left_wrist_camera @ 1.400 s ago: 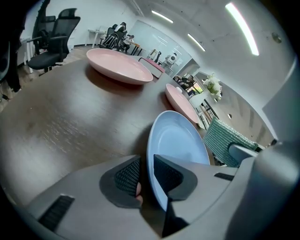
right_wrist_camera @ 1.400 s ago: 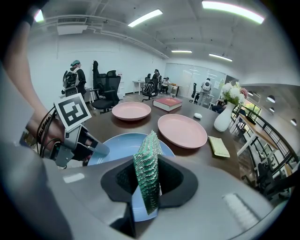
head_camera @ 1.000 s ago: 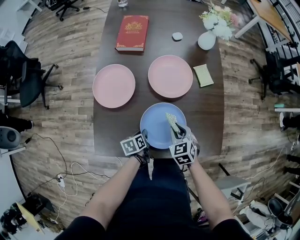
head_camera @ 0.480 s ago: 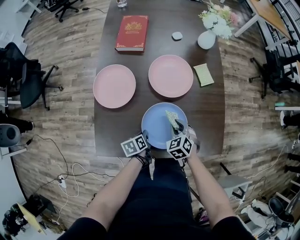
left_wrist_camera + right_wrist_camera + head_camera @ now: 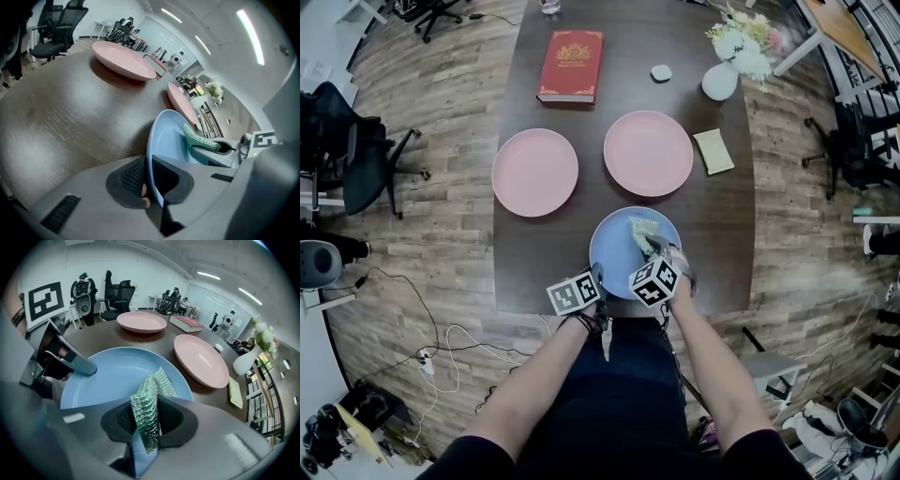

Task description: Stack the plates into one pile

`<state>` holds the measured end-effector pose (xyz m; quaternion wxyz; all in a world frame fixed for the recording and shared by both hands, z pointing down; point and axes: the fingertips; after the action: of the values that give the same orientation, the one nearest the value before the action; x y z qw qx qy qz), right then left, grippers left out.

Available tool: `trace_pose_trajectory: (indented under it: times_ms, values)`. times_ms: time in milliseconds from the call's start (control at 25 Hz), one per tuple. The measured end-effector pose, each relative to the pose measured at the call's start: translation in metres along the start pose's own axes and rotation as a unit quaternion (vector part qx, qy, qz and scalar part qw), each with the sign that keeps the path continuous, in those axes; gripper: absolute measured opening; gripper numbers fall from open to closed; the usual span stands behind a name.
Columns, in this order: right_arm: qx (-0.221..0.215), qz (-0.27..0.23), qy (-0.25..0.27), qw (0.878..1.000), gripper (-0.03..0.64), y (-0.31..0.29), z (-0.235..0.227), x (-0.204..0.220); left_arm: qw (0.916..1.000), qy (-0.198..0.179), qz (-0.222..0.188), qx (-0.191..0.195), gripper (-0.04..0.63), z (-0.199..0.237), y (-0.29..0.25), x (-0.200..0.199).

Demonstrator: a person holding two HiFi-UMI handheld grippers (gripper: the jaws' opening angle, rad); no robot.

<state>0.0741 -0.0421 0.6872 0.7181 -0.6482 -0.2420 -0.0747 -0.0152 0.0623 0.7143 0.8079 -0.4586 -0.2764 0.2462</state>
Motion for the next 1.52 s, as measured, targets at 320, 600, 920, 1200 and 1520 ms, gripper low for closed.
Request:
trace_pose_trajectory:
  times_ms: [320, 600, 920, 1200, 1520]
  values:
    - [-0.049, 0.02, -0.013, 0.998, 0.084, -0.02, 0.003, 0.0, 0.9999, 0.001, 0.011, 0.006, 0.011, 0.0, 0.0, 0.004]
    - [-0.077, 0.027, -0.001, 0.997, 0.084, -0.029, 0.001, -0.011, 0.9997, 0.008, 0.016, 0.015, 0.012, 0.003, -0.003, 0.003]
    - [-0.091, 0.033, 0.014, 0.995, 0.084, -0.037, 0.005, -0.029, 0.9995, -0.002, 0.026, 0.02, 0.014, 0.002, -0.002, 0.003]
    - [-0.104, 0.041, 0.041, 0.993, 0.084, -0.042, 0.013, -0.038, 0.9991, -0.009, 0.035, 0.022, 0.018, 0.001, -0.001, 0.006]
    - [-0.122, 0.043, 0.053, 0.99, 0.084, -0.046, 0.029, -0.049, 0.9989, -0.012, 0.038, 0.025, 0.02, 0.001, -0.001, 0.006]
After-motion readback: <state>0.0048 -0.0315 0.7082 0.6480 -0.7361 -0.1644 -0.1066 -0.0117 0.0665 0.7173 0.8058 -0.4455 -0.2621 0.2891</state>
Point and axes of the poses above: the fingertips, and each gripper's own axes: y backward along the fingers, z to its left, x out of its underside, and after that the axes turned 8 degrees about -x, right-handed
